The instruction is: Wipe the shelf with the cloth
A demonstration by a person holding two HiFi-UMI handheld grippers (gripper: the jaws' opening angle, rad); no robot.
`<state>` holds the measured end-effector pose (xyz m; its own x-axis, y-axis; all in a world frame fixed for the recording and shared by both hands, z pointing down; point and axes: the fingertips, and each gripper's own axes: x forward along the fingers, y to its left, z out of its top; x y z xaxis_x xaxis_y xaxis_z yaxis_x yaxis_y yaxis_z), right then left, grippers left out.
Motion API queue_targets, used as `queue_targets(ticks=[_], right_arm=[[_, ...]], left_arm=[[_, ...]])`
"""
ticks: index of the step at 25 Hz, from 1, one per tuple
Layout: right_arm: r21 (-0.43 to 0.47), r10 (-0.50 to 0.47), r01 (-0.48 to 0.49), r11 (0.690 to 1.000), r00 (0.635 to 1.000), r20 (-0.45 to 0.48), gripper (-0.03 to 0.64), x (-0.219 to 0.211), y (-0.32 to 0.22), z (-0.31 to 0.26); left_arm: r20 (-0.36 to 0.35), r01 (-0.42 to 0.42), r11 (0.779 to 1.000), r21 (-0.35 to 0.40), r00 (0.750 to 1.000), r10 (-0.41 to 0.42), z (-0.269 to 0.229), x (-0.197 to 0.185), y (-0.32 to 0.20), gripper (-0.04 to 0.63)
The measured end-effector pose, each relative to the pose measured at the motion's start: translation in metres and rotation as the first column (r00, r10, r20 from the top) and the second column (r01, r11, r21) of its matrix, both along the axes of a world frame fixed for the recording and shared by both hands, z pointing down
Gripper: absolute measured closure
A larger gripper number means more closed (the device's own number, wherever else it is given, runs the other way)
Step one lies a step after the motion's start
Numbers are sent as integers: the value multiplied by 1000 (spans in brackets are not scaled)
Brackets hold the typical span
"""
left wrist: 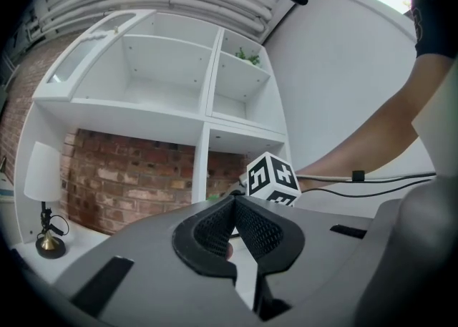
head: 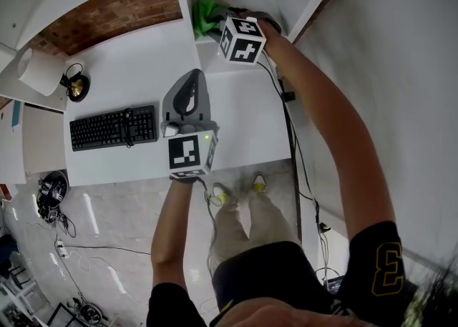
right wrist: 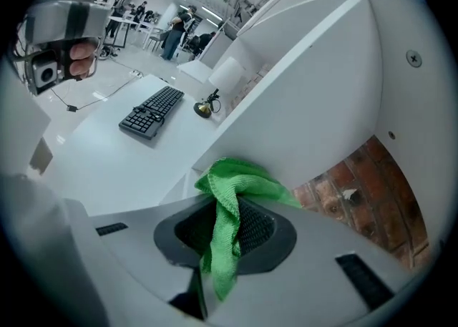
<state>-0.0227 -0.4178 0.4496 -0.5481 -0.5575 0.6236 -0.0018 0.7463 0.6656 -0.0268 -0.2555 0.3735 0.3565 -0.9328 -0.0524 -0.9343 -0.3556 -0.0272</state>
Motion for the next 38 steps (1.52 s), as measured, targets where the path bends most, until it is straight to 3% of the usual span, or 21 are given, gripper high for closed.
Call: queue_targets(ticks=[3,8,13,21,24,28,32,38], right_arm=[[6,-7,7,1000,1000,19,565,2,6,2],[9,-40,40,999,999,16,565,7,21,1],[31,-14,11,999,995,101,563,5,20,-2],[89,-21,18,996,999,25,560,4,26,-1],[214,9,-23,977,998,64,557,11,19,-21],[339,118,-167,926,980,159,555,37,-9,-63],[387,216,-277,880,957,193,555,60,-39,-89],[397,275,-305,866,952,132,555,68,-90,-71]], left_arm=[[14,-1,1000,-26,1000,2,9,0,1,577],[45,-24,999,43,999,22,4,-1,-1,577],[32,0,1000,16,999,0,18,-22,-3,577],[32,-22,1000,5,999,22,24,-26,7,577],[31,-54,997,46,998,52,7,-16,11,577],[-28,-52,992,118,998,55,-15,-9,6,577],[-1,-59,994,93,998,59,-12,-3,1,577],[-23,-39,992,119,999,42,-21,-11,-6,577]])
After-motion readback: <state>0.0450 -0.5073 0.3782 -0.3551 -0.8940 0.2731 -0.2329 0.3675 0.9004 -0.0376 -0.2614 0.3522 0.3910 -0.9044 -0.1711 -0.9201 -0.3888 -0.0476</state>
